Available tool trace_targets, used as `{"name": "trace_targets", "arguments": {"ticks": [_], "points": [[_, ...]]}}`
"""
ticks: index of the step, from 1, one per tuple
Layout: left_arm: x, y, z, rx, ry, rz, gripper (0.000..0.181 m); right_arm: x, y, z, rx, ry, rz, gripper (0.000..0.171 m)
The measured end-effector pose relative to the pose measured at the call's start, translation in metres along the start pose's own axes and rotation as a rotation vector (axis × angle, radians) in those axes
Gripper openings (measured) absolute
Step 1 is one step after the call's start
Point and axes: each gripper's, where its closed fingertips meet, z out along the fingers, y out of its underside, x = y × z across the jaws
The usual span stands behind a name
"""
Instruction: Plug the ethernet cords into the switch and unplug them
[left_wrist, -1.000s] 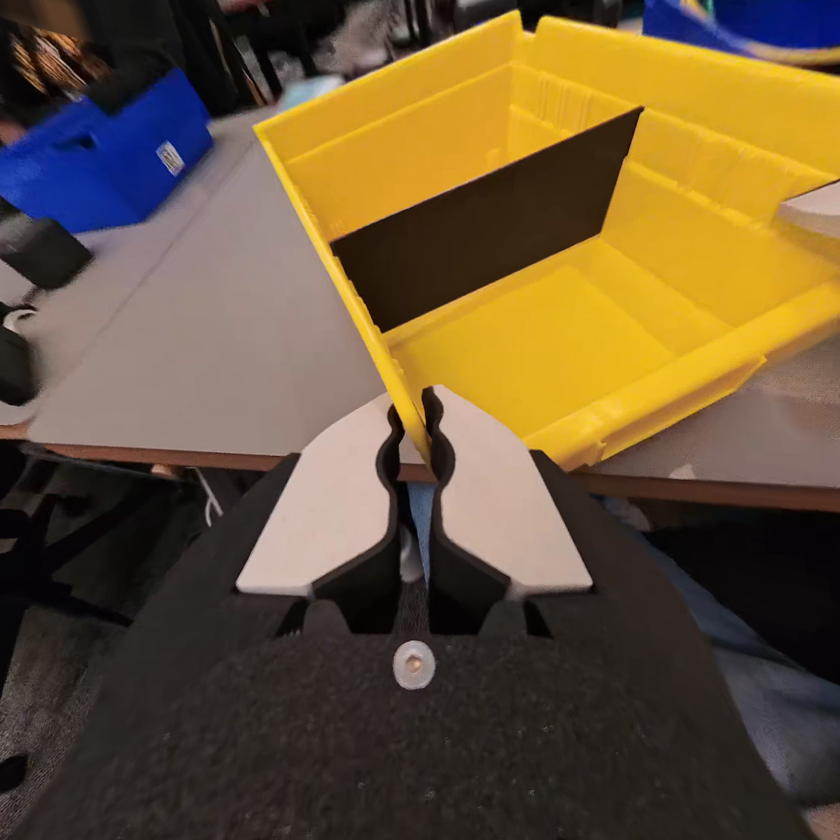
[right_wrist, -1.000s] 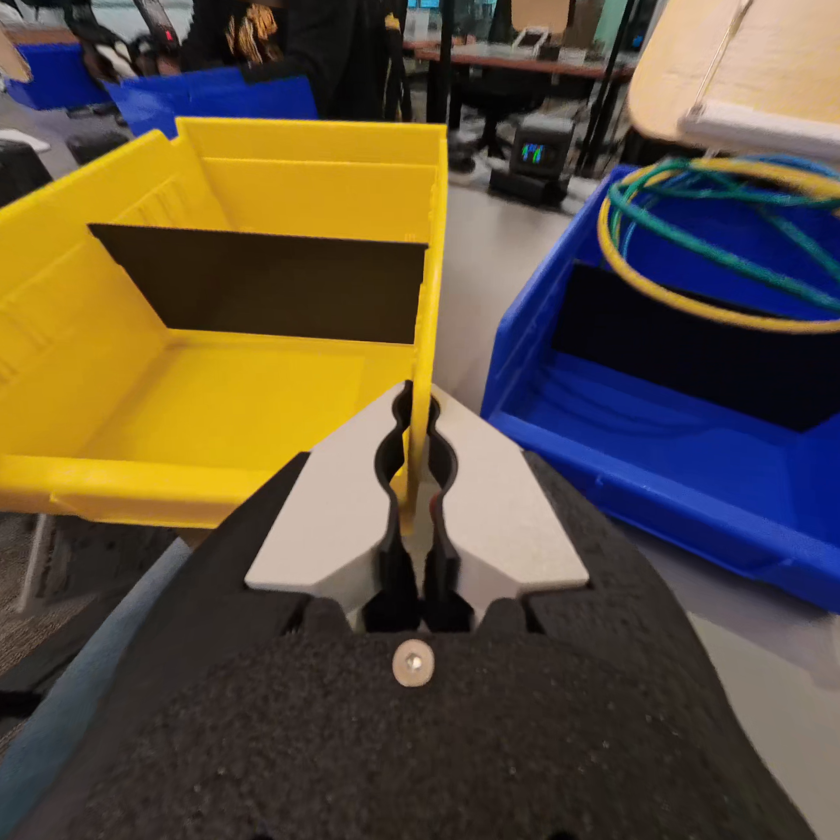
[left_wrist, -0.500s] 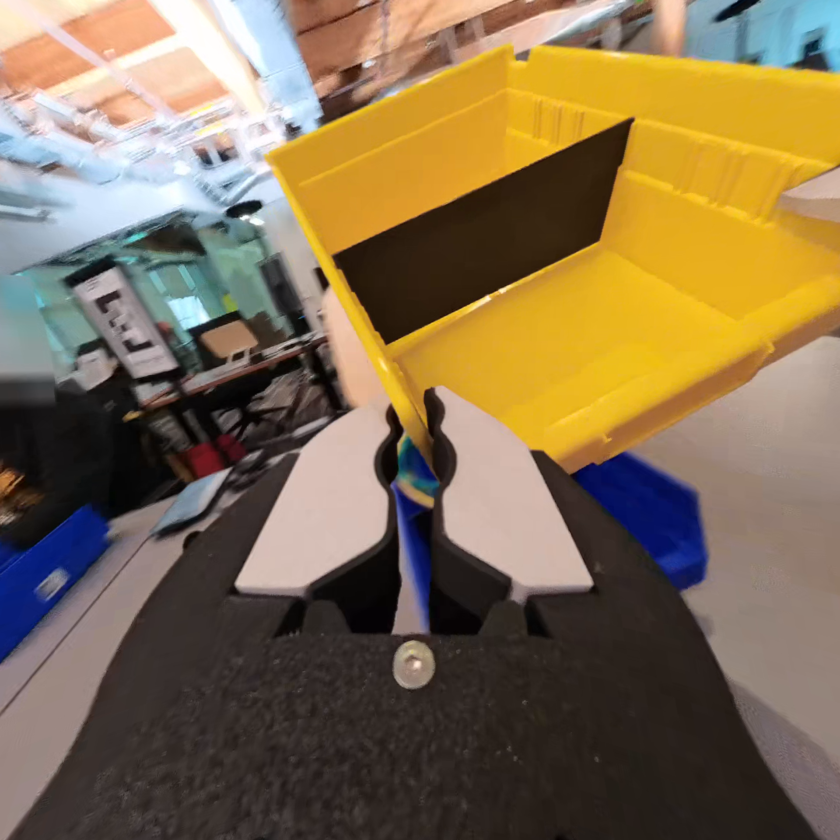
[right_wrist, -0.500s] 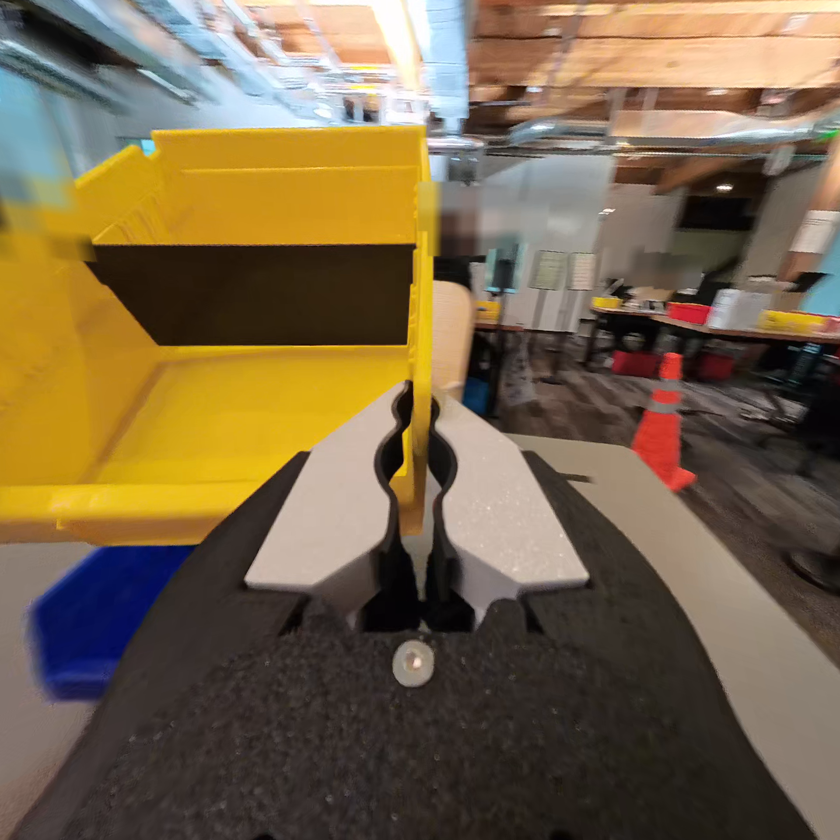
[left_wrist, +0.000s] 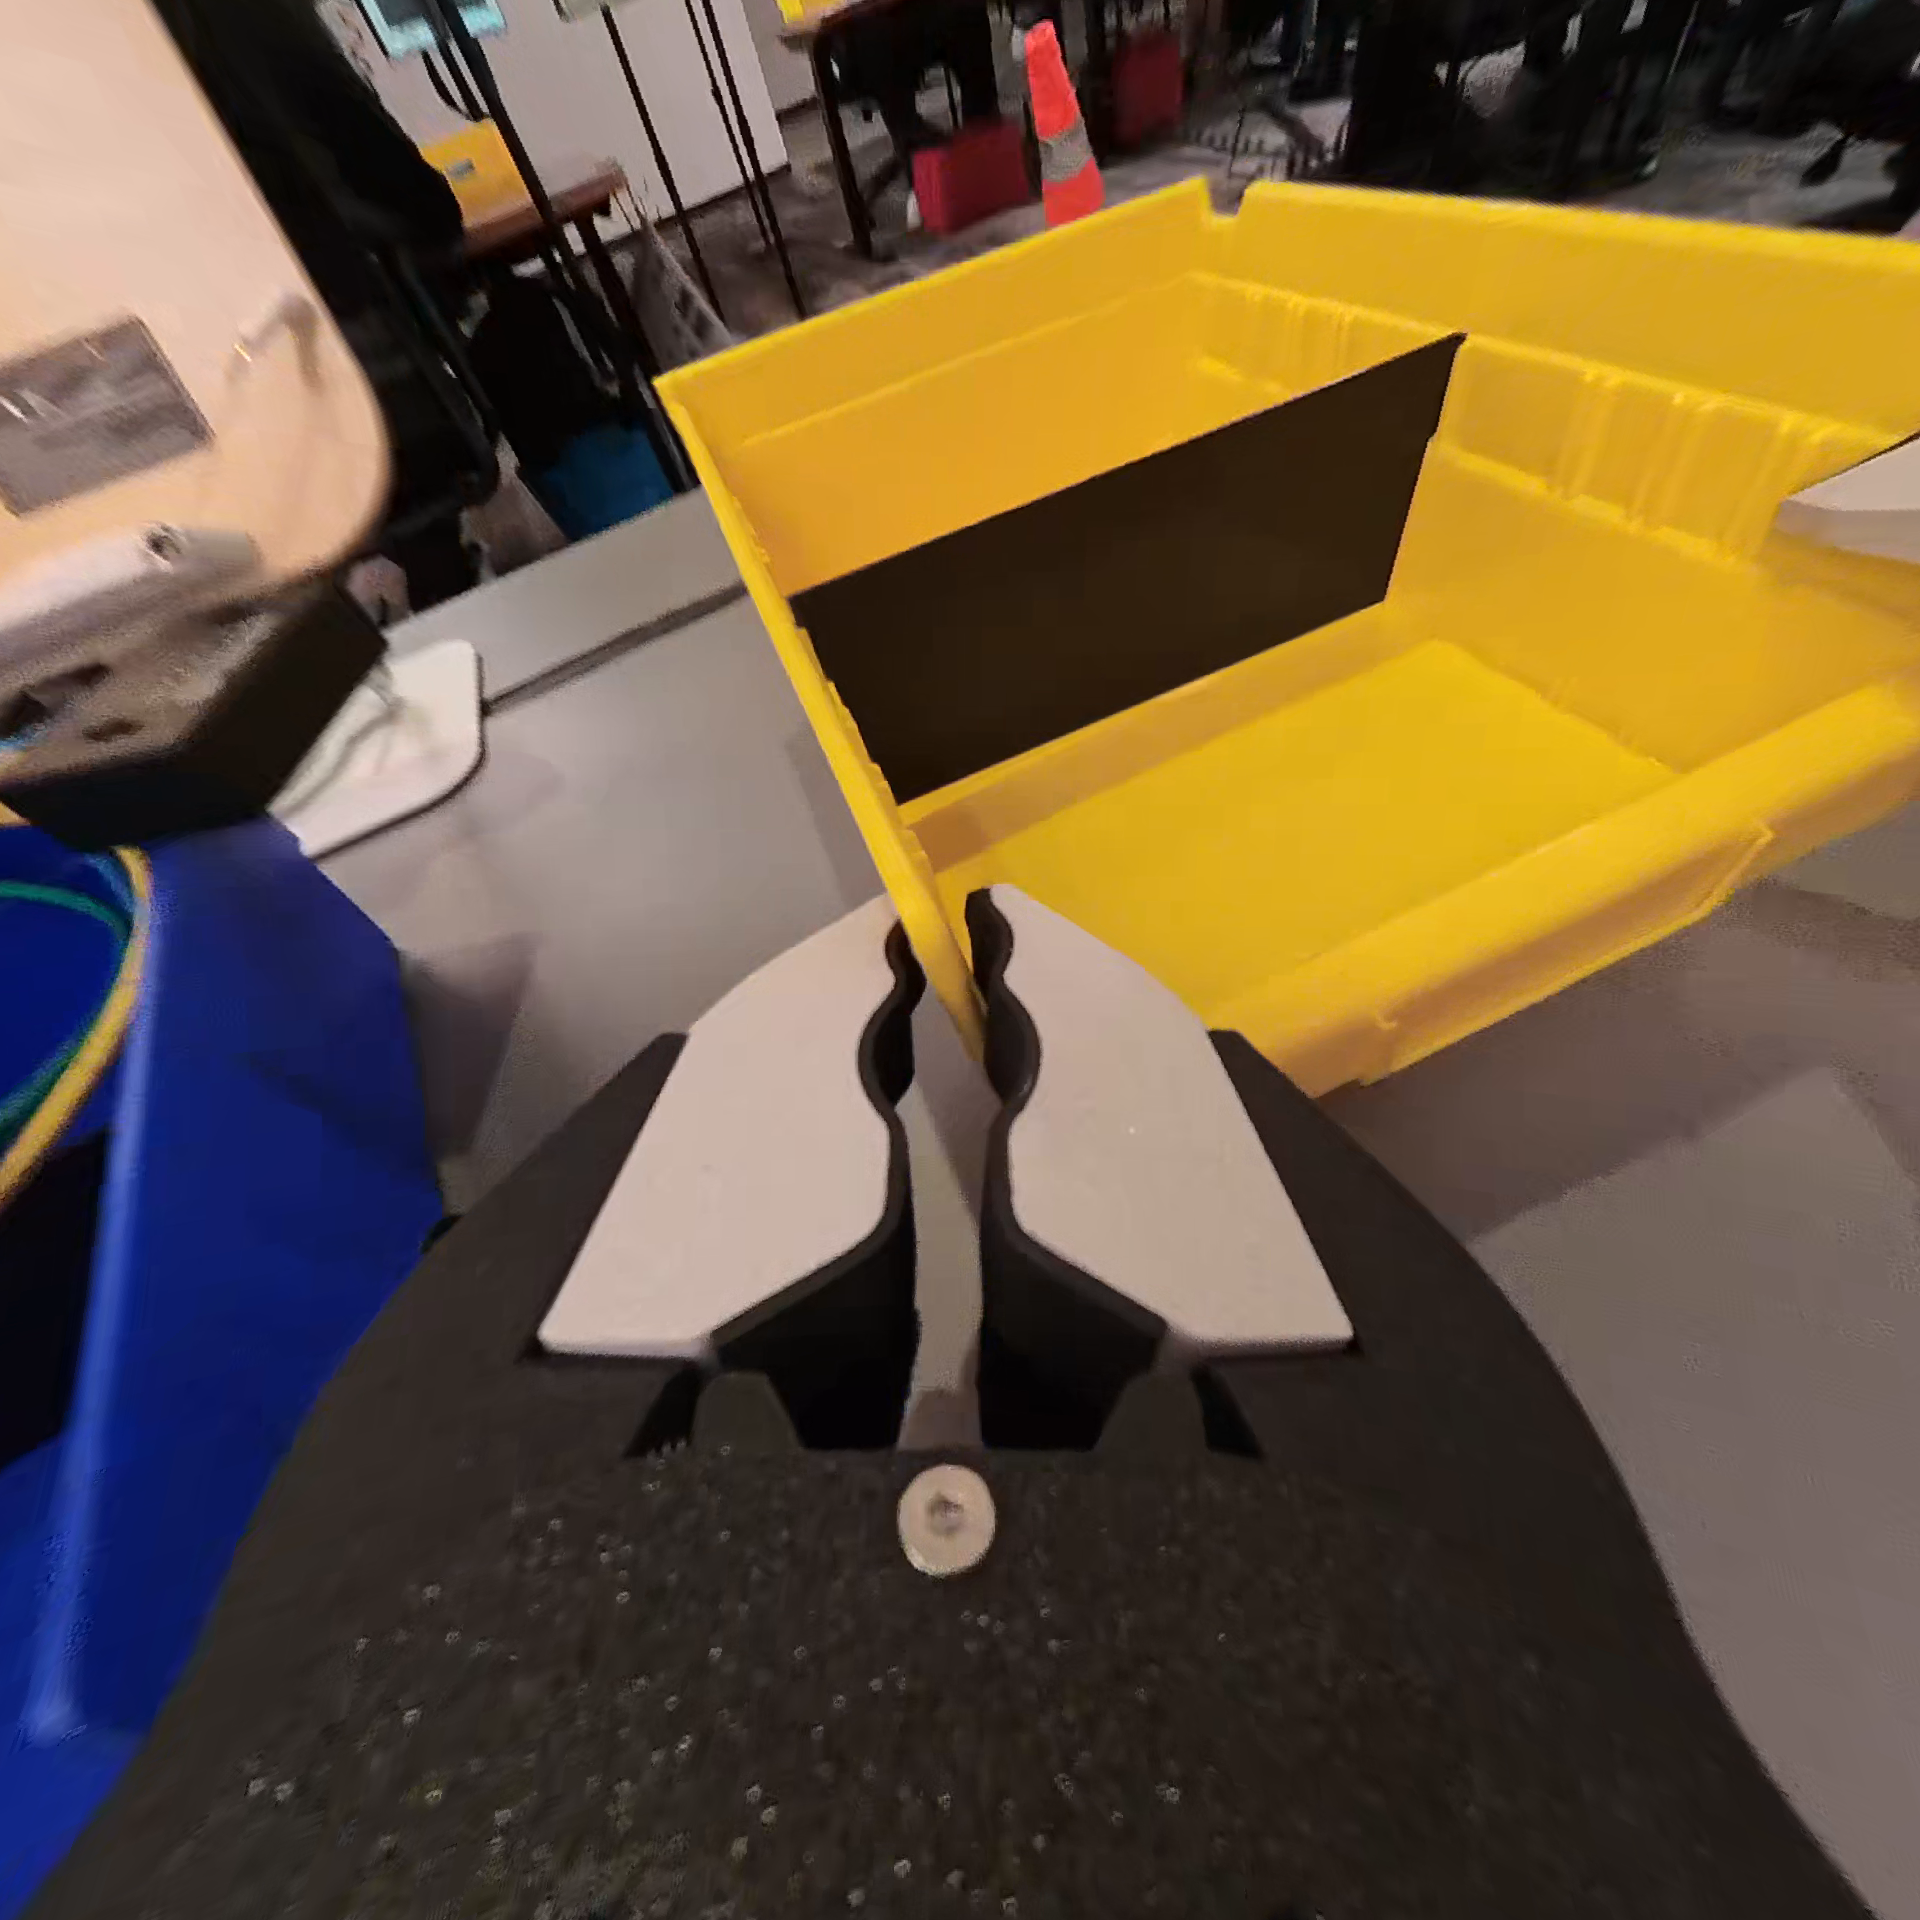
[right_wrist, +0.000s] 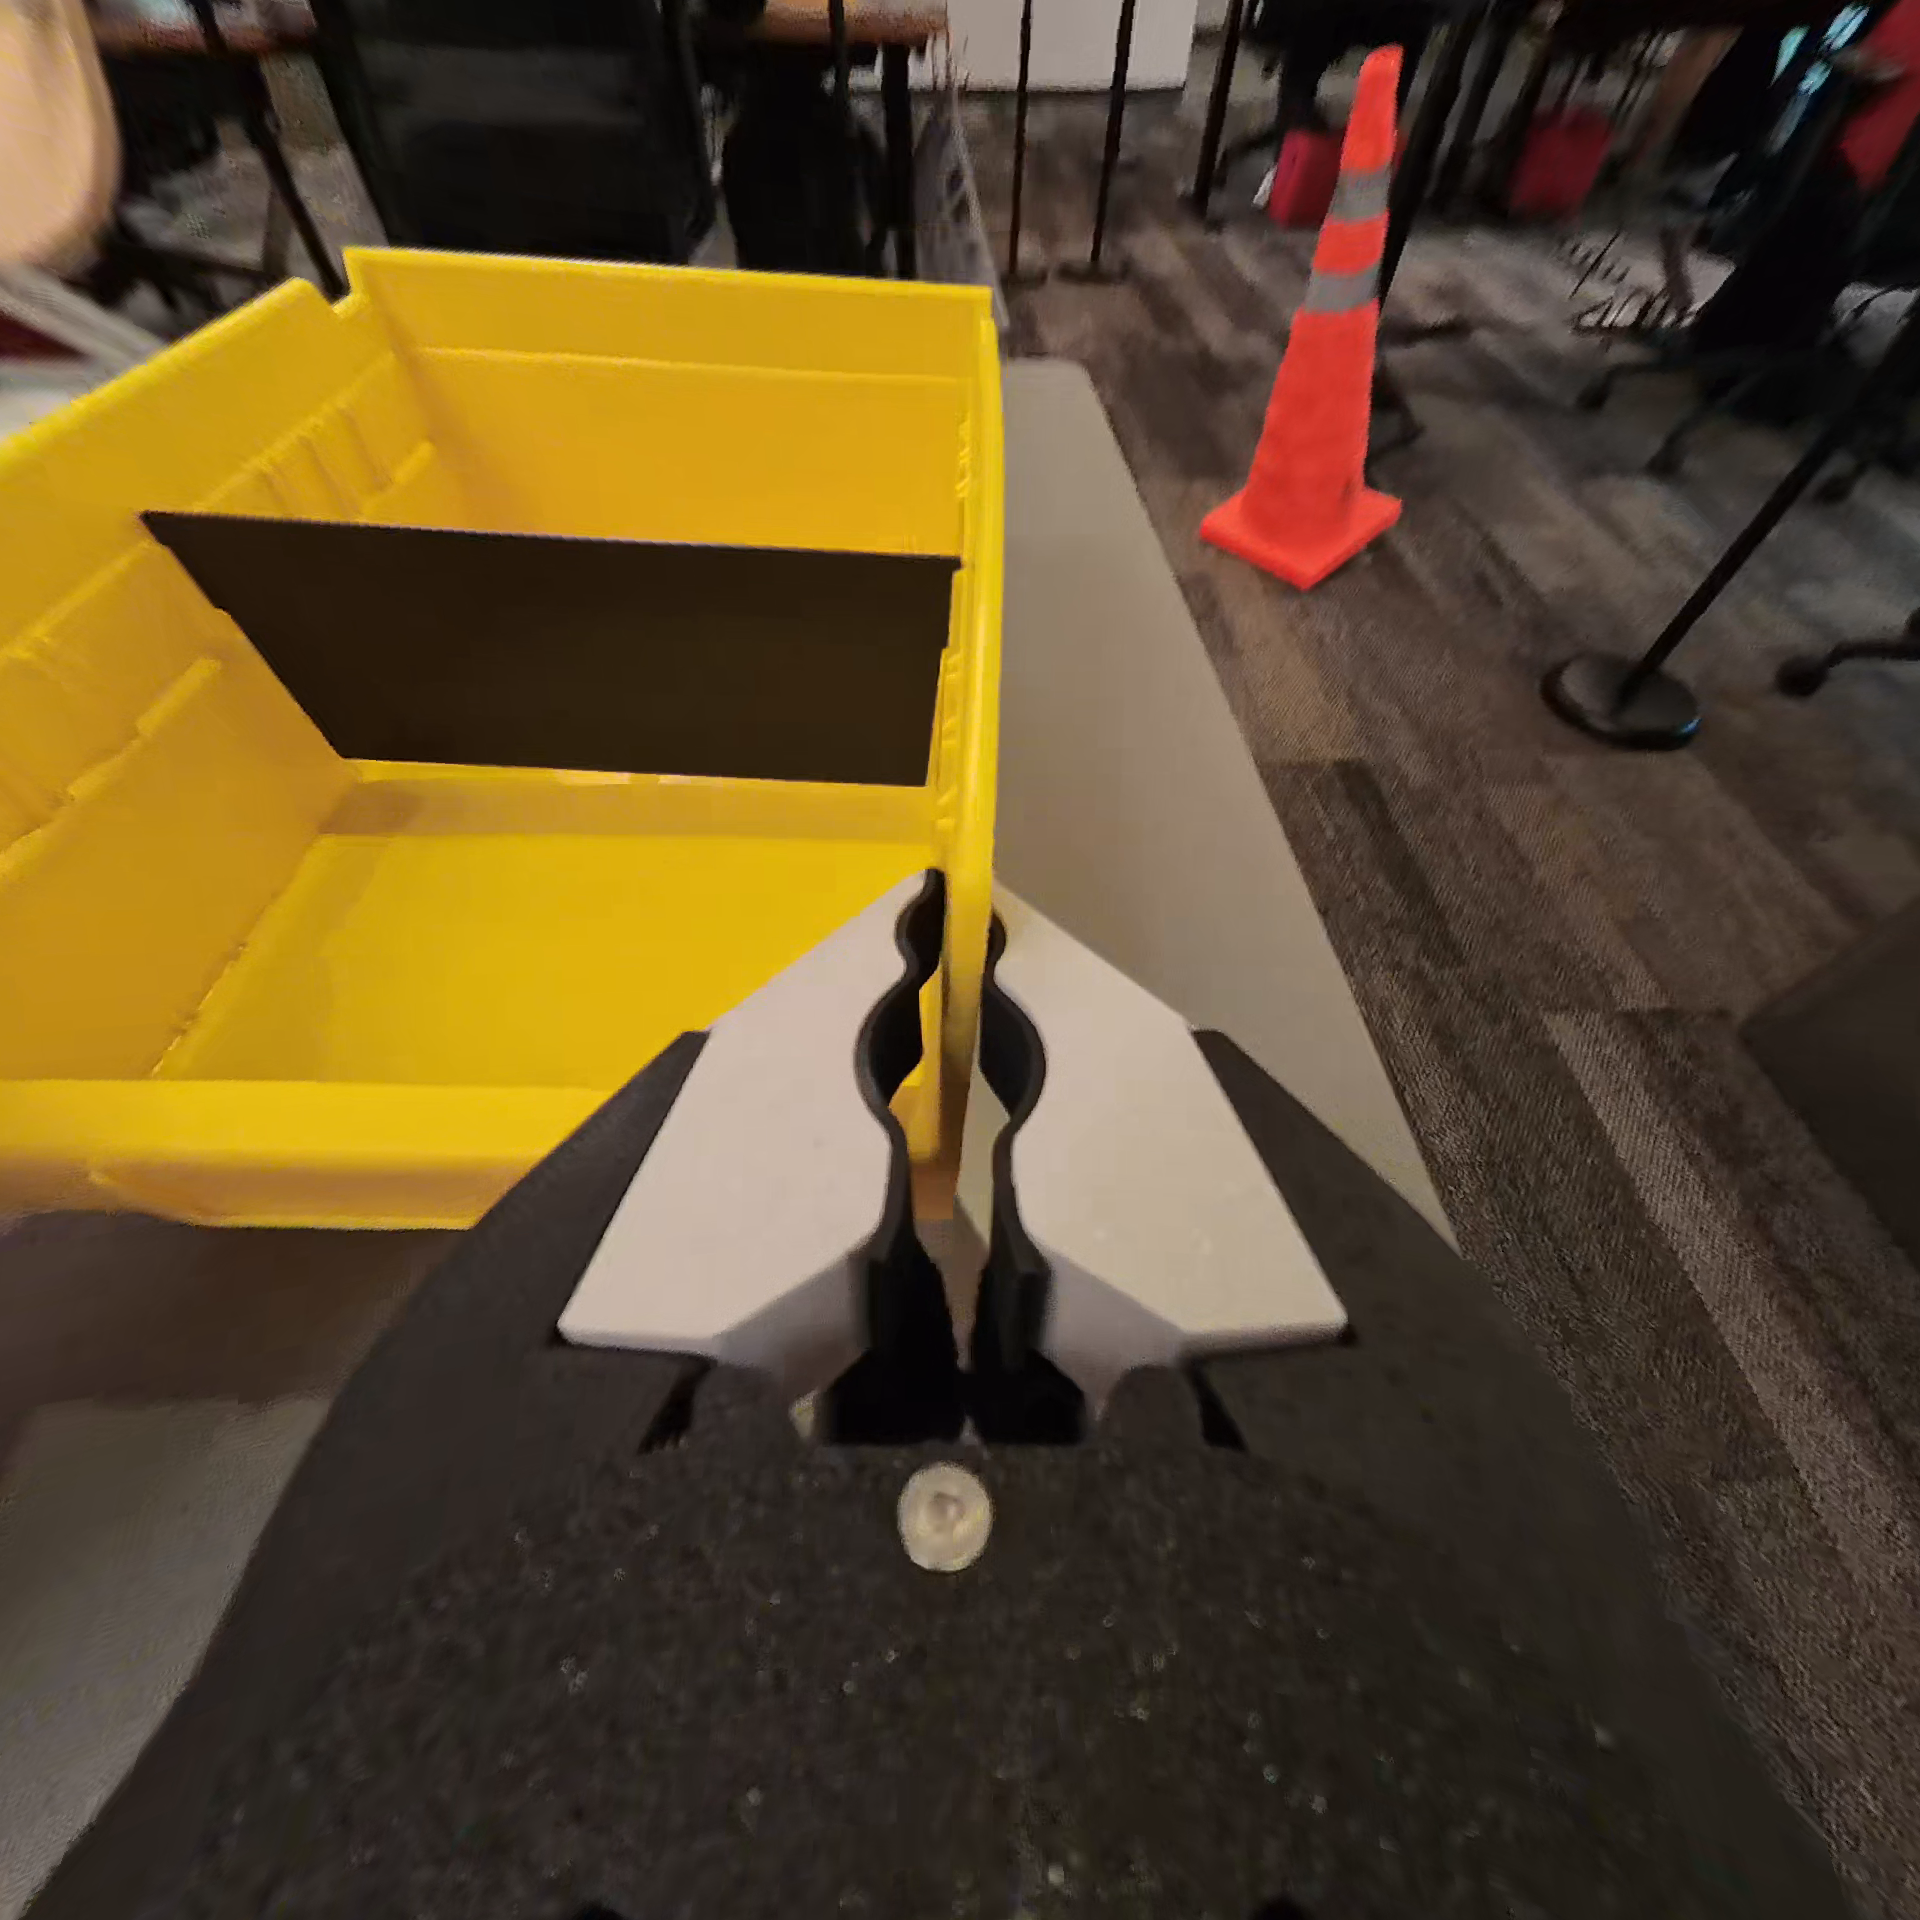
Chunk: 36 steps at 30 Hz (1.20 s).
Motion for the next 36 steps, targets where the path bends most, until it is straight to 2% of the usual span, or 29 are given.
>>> {"name": "trace_targets", "arguments": {"ticks": [2, 5, 8, 12, 14, 17, 20, 22, 24, 26, 28, 31, 33, 36], "points": [[0.003, 0.011, 0.006, -0.009, -0.001, 0.002, 0.008, 0.001, 0.008, 0.008, -0.035, -0.013, -0.027, 0.002], [0.007, 0.015, 0.006, 0.01, 0.019, 0.0, 0.01, 0.002, 0.016, 0.013, -0.076, -0.034, 0.043, 0.001], [0.015, 0.017, -0.003, -0.052, 0.128, -0.01, 0.013, 0.004, 0.016, 0.012, -0.079, -0.032, 0.026, 0.003], [0.023, 0.012, -0.052, -0.056, 0.346, -0.049, 0.003, 0.015, 0.016, 0.015, -0.078, 0.009, 0.022, 0.008], [0.008, 0.008, -0.086, -0.018, 0.392, -0.055, 0.01, 0.015, 0.016, 0.015, -0.086, 0.004, 0.061, 0.007], [-0.052, 0.009, -0.134, 0.051, 0.311, -0.02, 0.013, 0.004, 0.017, 0.01, -0.104, -0.042, 0.085, 0.008], [-0.147, 0.027, -0.168, 0.067, 0.094, -0.016, 0.02, 0.011, 0.014, 0.007, -0.096, 0.034, 0.013, 0.017], [-0.214, 0.048, -0.186, 0.06, -0.08, -0.054, 0.025, 0.018, -0.001, -0.003, -0.056, 0.114, -0.015, 0.026], [-0.261, 0.077, -0.193, 0.025, -0.192, -0.123, 0.036, 0.013, -0.031, -0.022, 0.036, 0.199, -0.035, 0.033], [-0.281, 0.109, -0.19, -0.031, -0.232, -0.179, 0.047, -0.033, -0.071, -0.042, 0.173, 0.147, -0.104, 0.032], [-0.28, 0.131, -0.177, -0.067, -0.197, -0.214, 0.049, -0.124, -0.09, -0.057, 0.234, -0.089, -0.175, 0.032], [-0.277, 0.147, -0.156, -0.114, -0.149, -0.275, 0.048, -0.276, -0.069, -0.077, 0.193, -0.511, -0.137, 0.044], [-0.273, 0.145, -0.148, -0.11, -0.116, -0.295, 0.042, -0.327, -0.036, -0.069, 0.13, -0.541, -0.082, 0.048], [-0.271, 0.144, -0.141, -0.104, -0.082, -0.307, 0.031, -0.352, 0.012, -0.043, 0.035, -0.416, -0.1, 0.052]]}}
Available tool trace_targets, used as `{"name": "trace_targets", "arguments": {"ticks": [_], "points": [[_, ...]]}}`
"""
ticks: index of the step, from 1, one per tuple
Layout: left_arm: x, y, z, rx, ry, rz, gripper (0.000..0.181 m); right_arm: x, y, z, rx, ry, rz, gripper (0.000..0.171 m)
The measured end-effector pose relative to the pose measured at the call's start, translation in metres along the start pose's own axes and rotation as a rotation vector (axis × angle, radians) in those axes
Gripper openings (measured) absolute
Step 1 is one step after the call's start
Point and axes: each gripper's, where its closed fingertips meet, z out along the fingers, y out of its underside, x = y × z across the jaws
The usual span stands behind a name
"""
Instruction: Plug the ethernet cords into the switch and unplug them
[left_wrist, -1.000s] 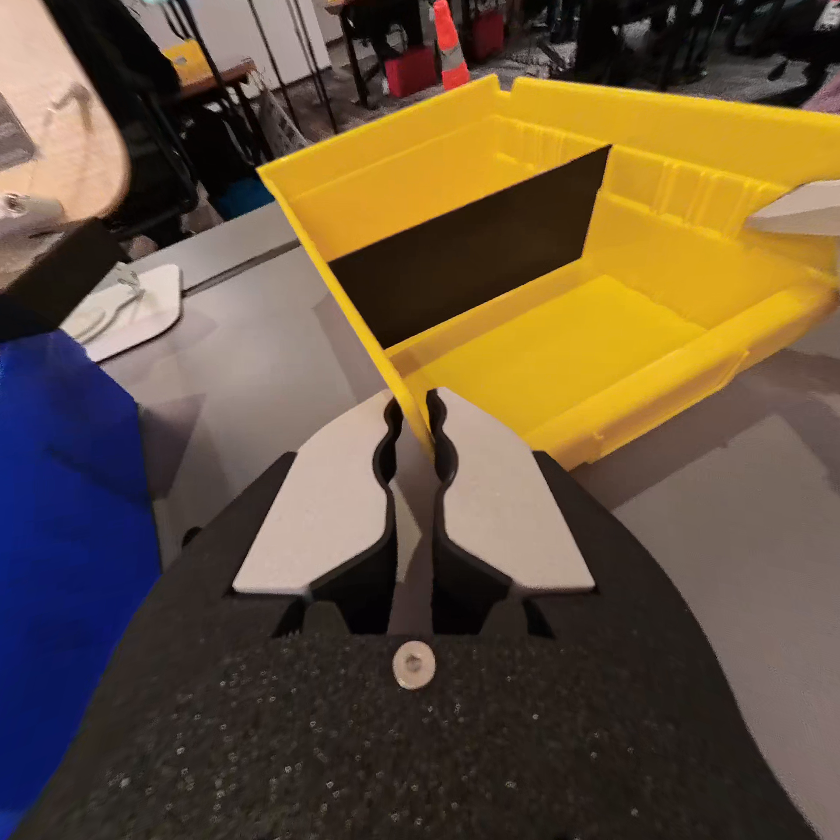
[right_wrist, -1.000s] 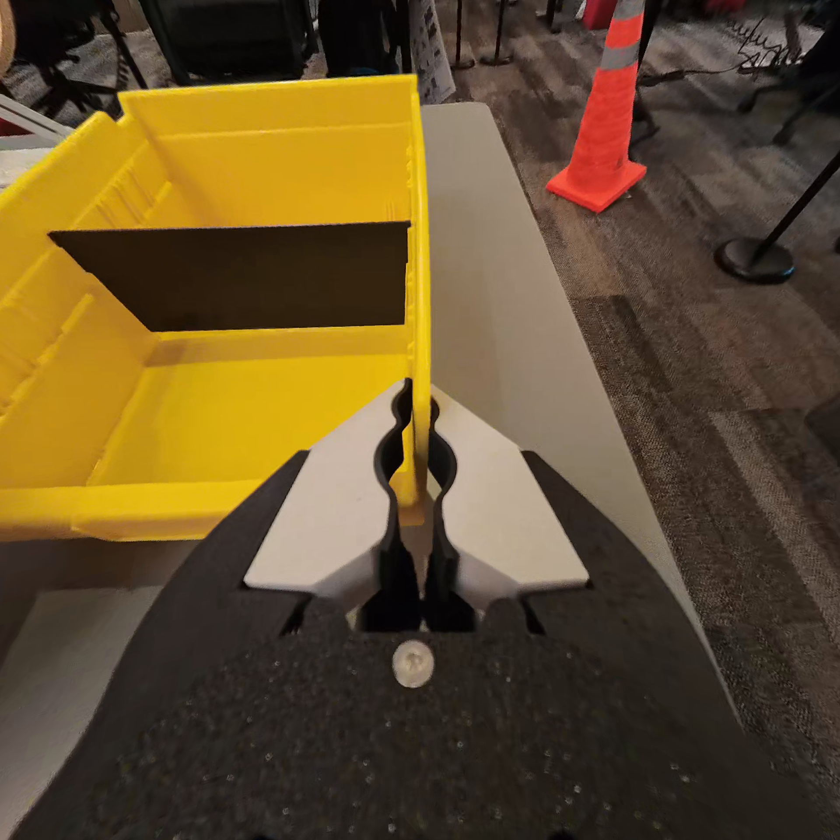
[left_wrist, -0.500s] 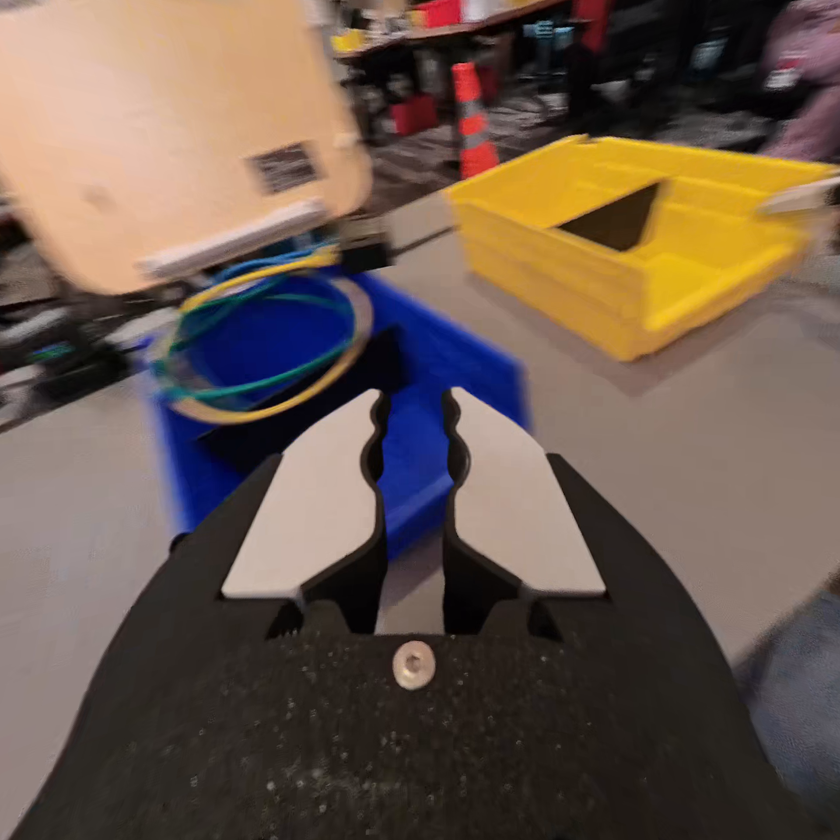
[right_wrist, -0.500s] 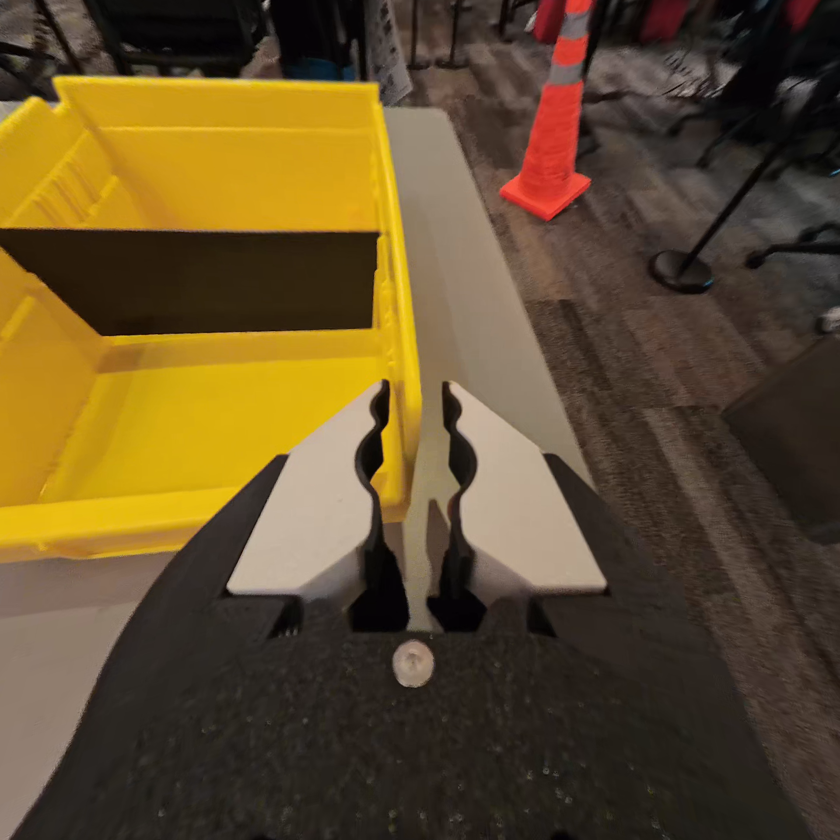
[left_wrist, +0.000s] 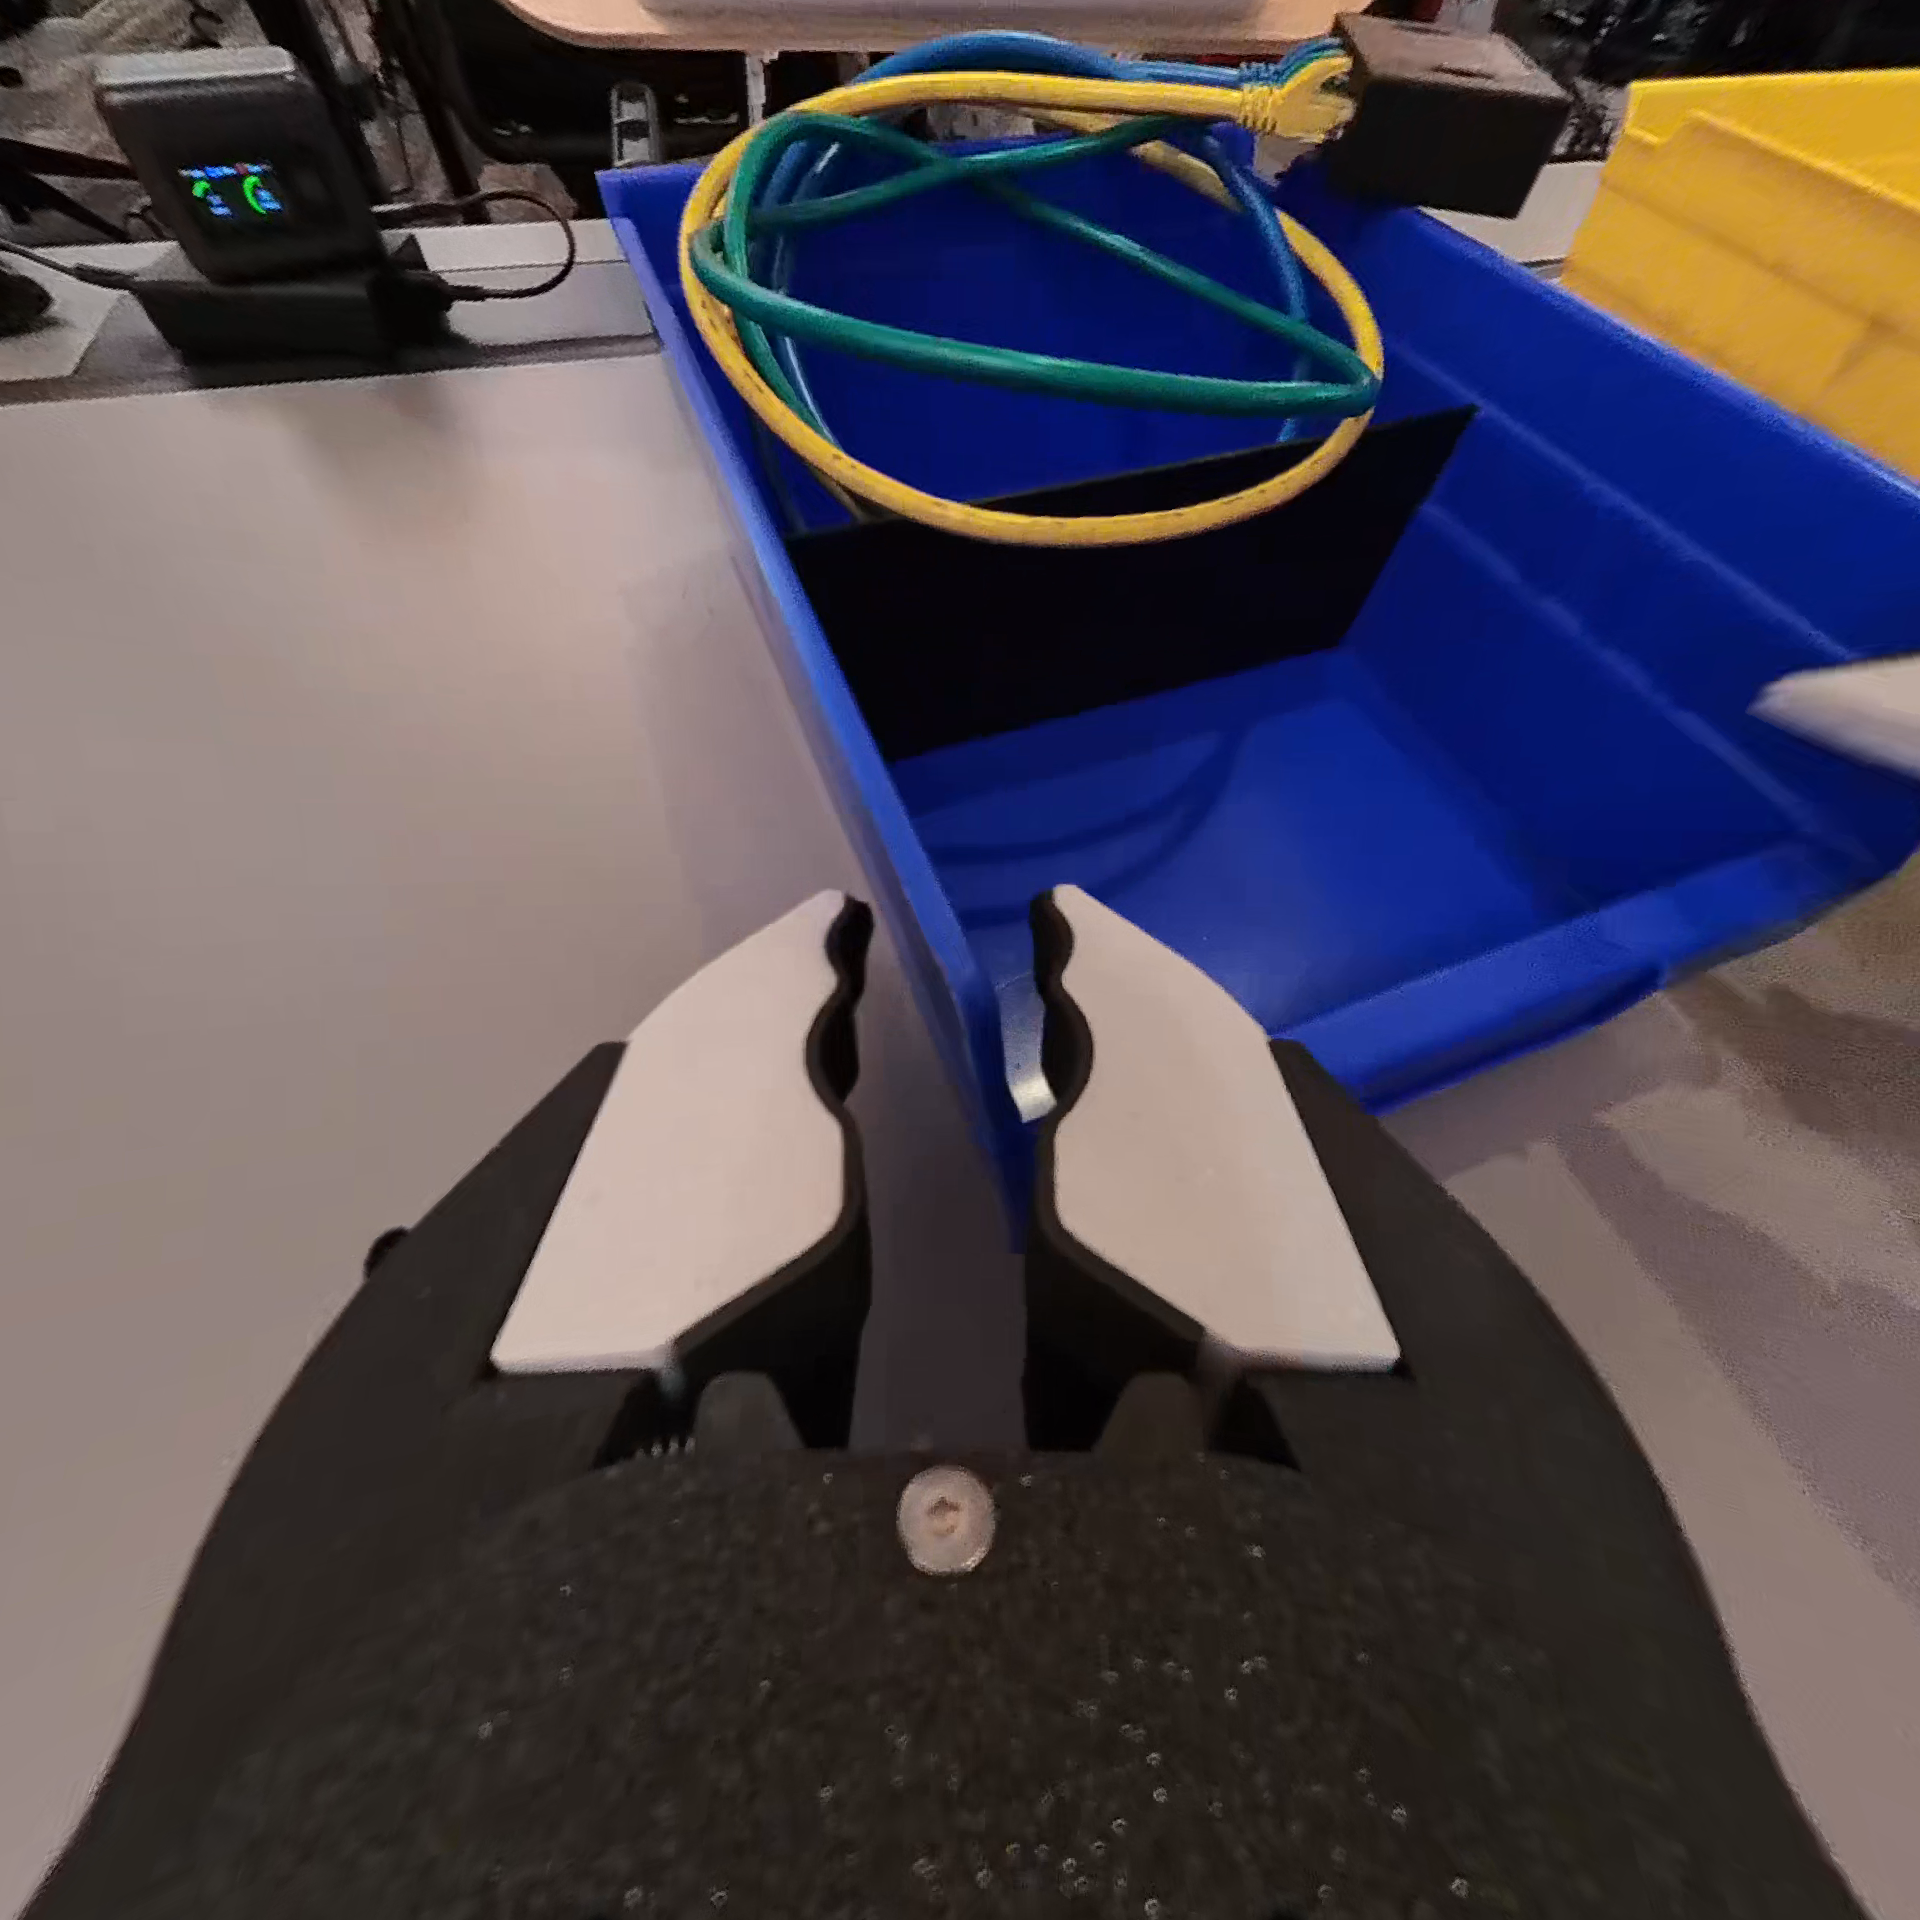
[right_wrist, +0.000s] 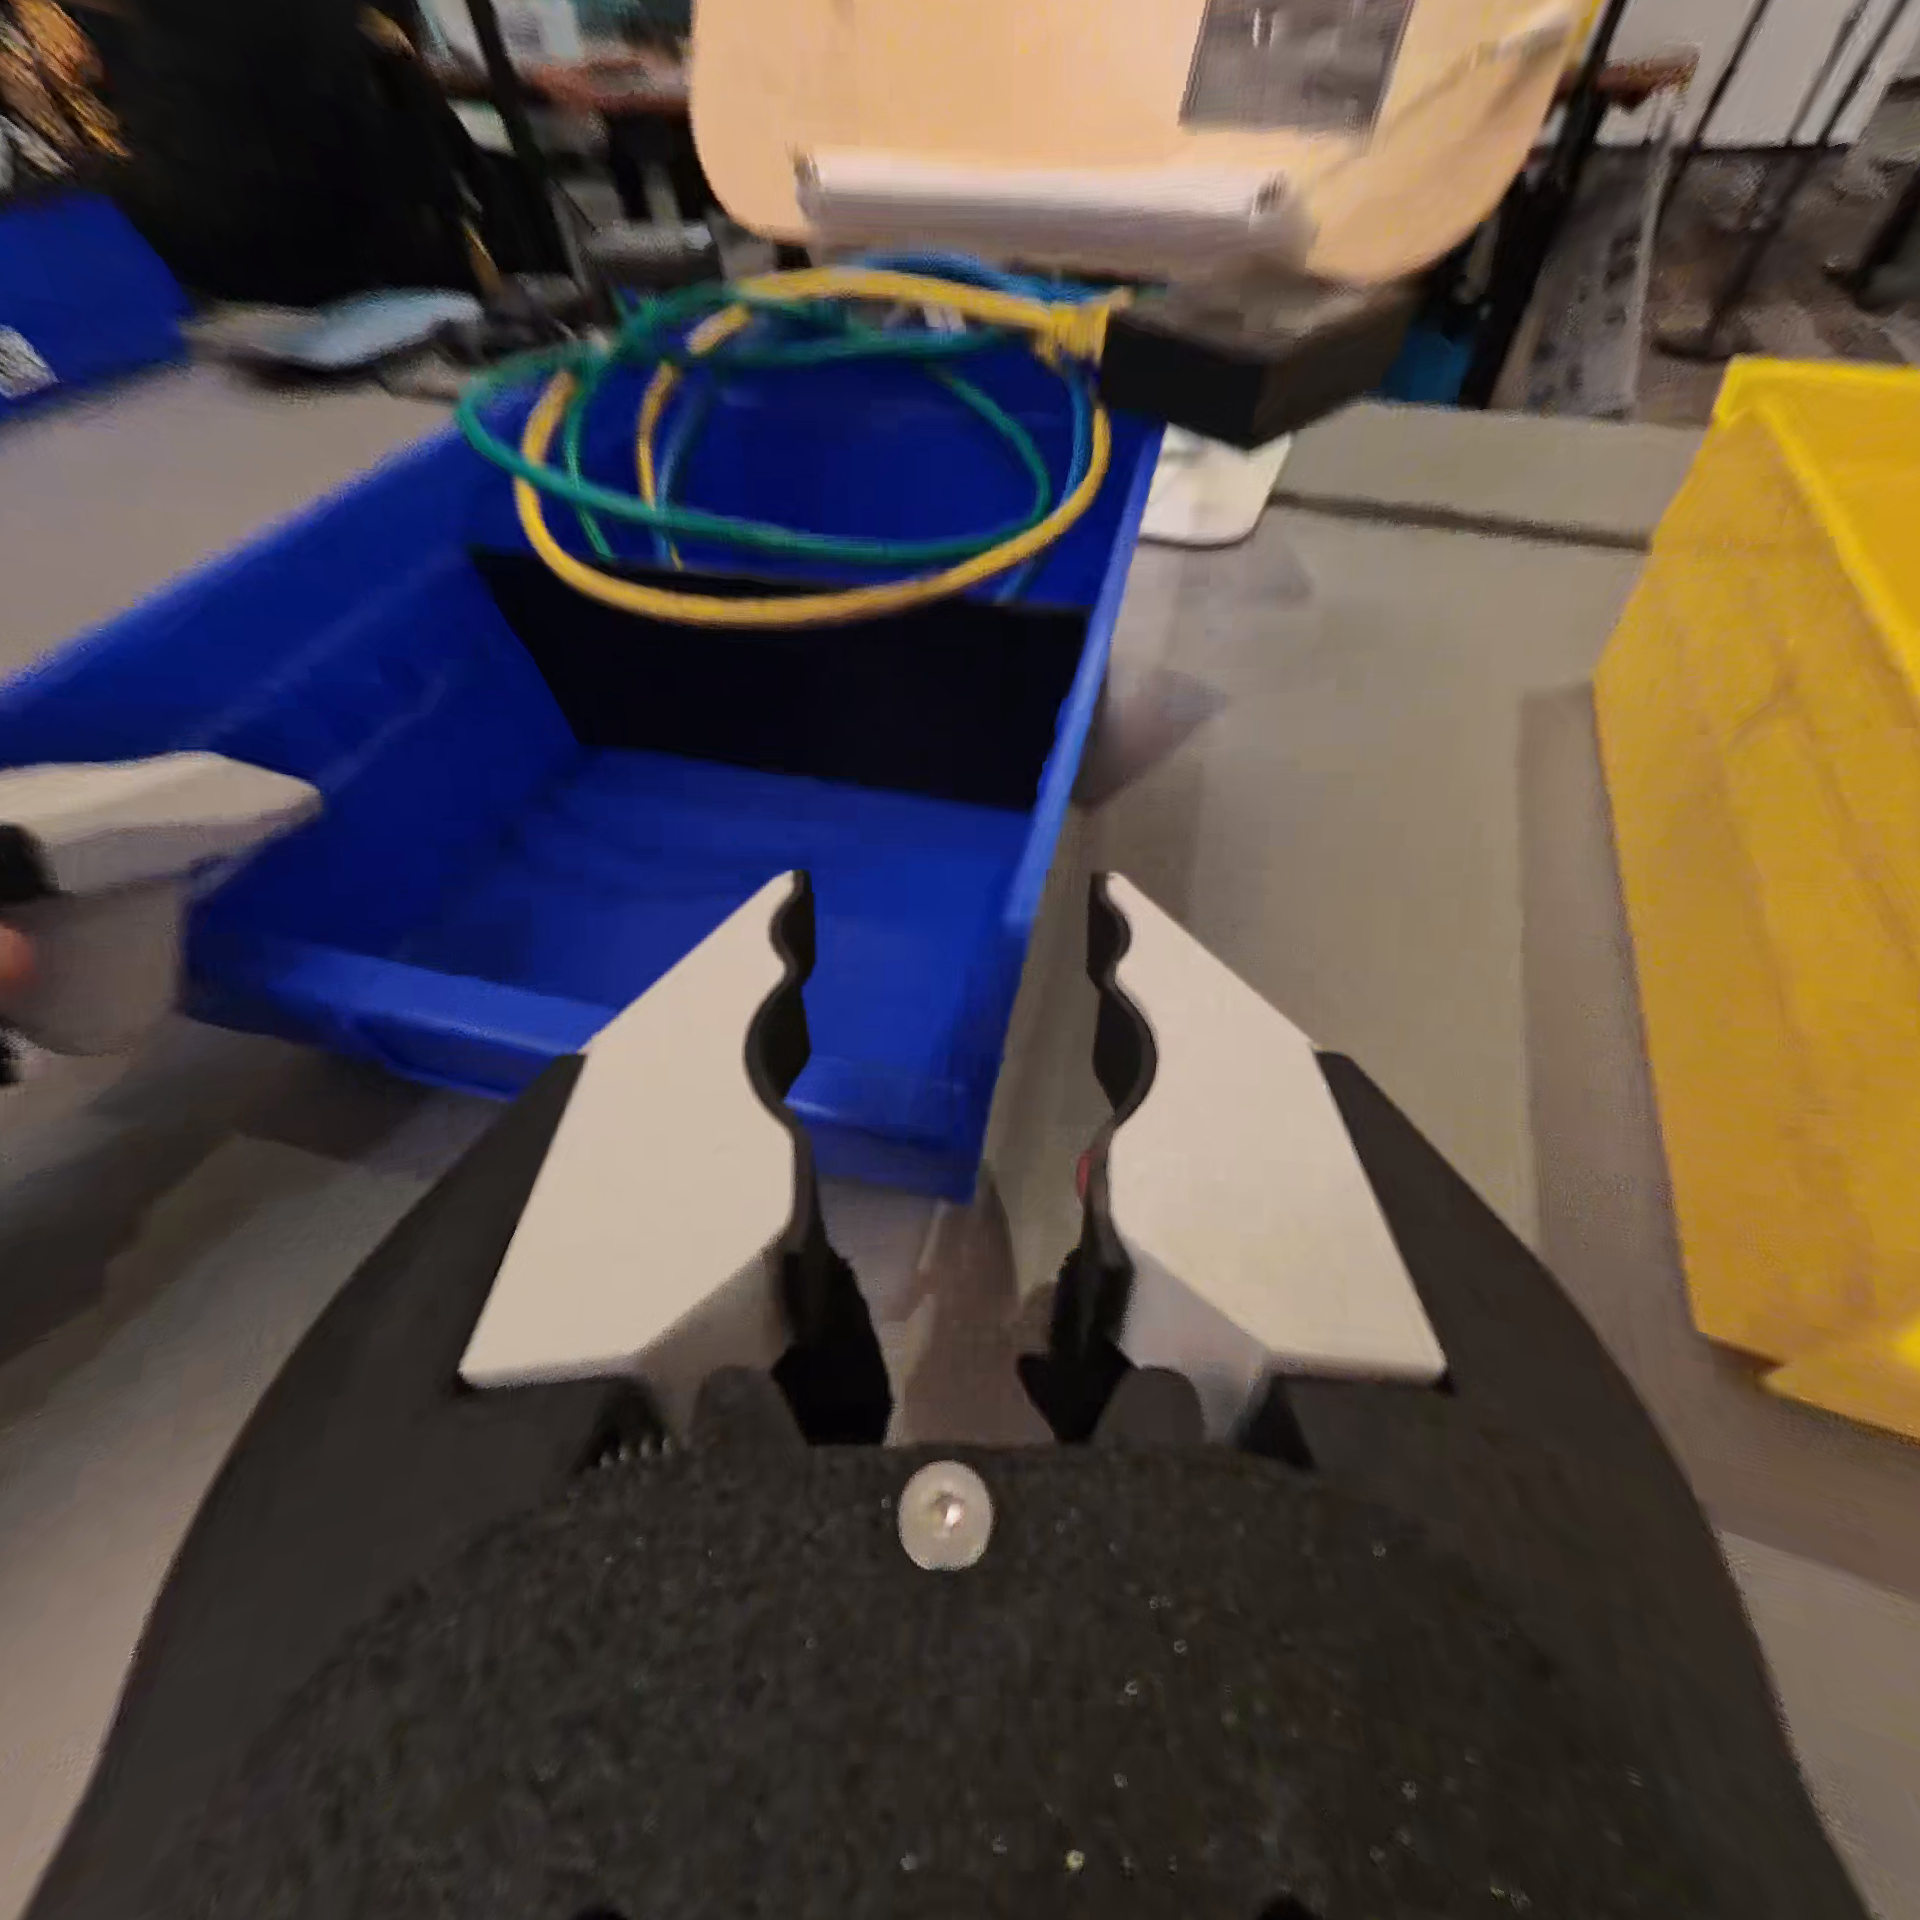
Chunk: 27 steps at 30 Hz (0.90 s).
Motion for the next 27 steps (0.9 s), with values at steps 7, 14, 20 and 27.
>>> {"name": "trace_targets", "arguments": {"ticks": [7, 14, 20, 27], "points": [[-0.011, 0.002, -0.004, -0.042, -0.074, 0.076, 0.009, 0.01, 0.012, 0.019, -0.103, 0.188, 0.045, 0.003], [-0.082, -0.015, -0.029, 0.009, -0.163, 0.156, 0.004, -0.058, 0.001, 0.027, -0.009, 0.253, 0.077, 0.003], [-0.203, -0.009, -0.062, 0.044, -0.153, 0.096, 0.004, -0.177, -0.024, 0.068, 0.029, 0.207, -0.016, 0.004], [-0.29, 0.016, -0.063, 0.034, -0.138, -0.056, 0.003, -0.254, -0.017, 0.117, -0.035, 0.16, -0.06, 0.006]]}}
